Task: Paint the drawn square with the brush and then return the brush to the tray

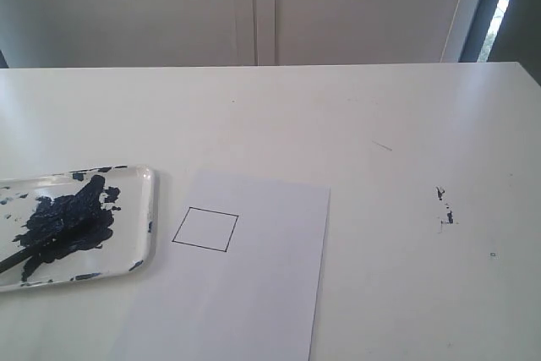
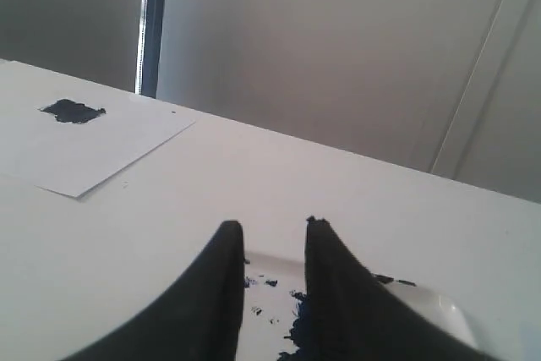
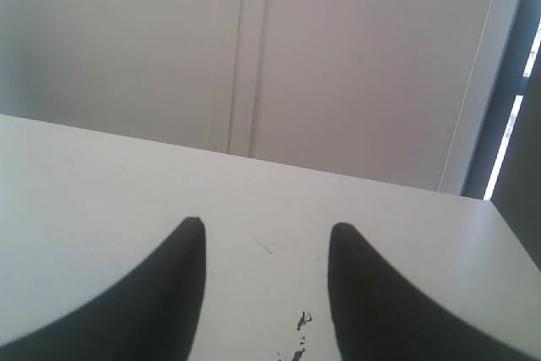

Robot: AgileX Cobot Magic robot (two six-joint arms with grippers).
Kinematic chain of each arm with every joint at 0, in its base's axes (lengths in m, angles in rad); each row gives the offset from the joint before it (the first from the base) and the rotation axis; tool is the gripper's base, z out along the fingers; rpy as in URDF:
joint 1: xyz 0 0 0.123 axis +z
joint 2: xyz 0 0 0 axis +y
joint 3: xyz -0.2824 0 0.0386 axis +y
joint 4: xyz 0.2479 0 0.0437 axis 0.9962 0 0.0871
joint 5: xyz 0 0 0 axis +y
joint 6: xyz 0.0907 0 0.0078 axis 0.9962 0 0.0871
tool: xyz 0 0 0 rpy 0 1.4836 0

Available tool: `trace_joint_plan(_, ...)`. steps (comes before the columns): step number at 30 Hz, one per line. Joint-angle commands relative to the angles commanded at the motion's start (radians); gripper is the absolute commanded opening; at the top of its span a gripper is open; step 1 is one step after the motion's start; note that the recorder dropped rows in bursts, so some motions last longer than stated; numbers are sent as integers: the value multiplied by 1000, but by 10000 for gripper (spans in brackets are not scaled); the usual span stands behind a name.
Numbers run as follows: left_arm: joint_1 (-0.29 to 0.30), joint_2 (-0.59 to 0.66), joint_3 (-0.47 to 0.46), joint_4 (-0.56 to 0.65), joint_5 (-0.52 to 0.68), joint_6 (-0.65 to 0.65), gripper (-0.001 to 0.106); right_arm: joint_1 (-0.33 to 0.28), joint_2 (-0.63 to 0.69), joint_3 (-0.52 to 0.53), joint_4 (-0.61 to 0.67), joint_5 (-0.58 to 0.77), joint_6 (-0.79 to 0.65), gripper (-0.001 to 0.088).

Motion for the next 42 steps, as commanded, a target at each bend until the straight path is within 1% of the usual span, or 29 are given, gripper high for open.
trace_joint_plan(1,0,0,0,0,-9,-18,316,0,0,0,0,-8,0,440)
trace_joint_plan(3,0,0,0,0,-6,-123,316,0,0,0,0,-21,0,440)
trace_joint_plan(7,0,0,0,0,2,-265,316,0,0,0,0,-48,0,440)
trace_joint_plan(8,0,0,0,0,2,-283,316,0,0,0,0,-71,0,440)
trace_joint_plan(13,0,0,0,0,2,-285,316,0,0,0,6,-218,17,440)
trace_joint_plan(15,0,0,0,0,4,-309,316,0,0,0,33,-254,103,440)
trace_joint_plan(17,0,0,0,0,26,-353,316,0,0,0,49,-258,211,440)
trace_joint_plan(19,-2,0,0,6,77,-373,316,0,0,0,58,-255,293,440)
trace_joint_plan(20,-7,0,0,6,105,-375,316,0,0,0,53,-244,315,440)
trace_joint_plan(21,-12,0,-21,6,137,-375,316,0,0,-2,53,-221,324,440)
trace_joint_plan(23,-30,0,-74,10,173,-338,316,0,0,-36,53,-170,315,440)
trace_joint_plan(25,-48,0,-146,14,184,-278,316,0,0,-89,53,-97,307,440)
trace_joint_plan(29,-71,0,-301,14,223,-156,316,0,0,-214,42,105,307,440)
trace_joint_plan(30,-76,13,-348,14,260,-103,316,0,0,-252,44,166,307,440)
trace_joint_plan(32,-76,40,-408,14,324,-12,316,0,0,-321,49,282,307,440)
trace_joint_plan(34,-76,85,-477,9,420,69,316,0,25,-390,82,395,300,440)
trace_joint_plan(35,-76,110,-508,6,470,93,316,0,37,-420,100,433,277,440)
trace_joint_plan(38,-76,184,-584,-20,592,186,316,0,83,-484,187,543,128,440)
trace_joint_plan(39,-76,216,-612,-31,647,250,316,0,99,-502,222,571,84,440)
trace_joint_plan(42,-76,292,-668,-53,766,381,316,0,146,-534,294,612,-50,440)
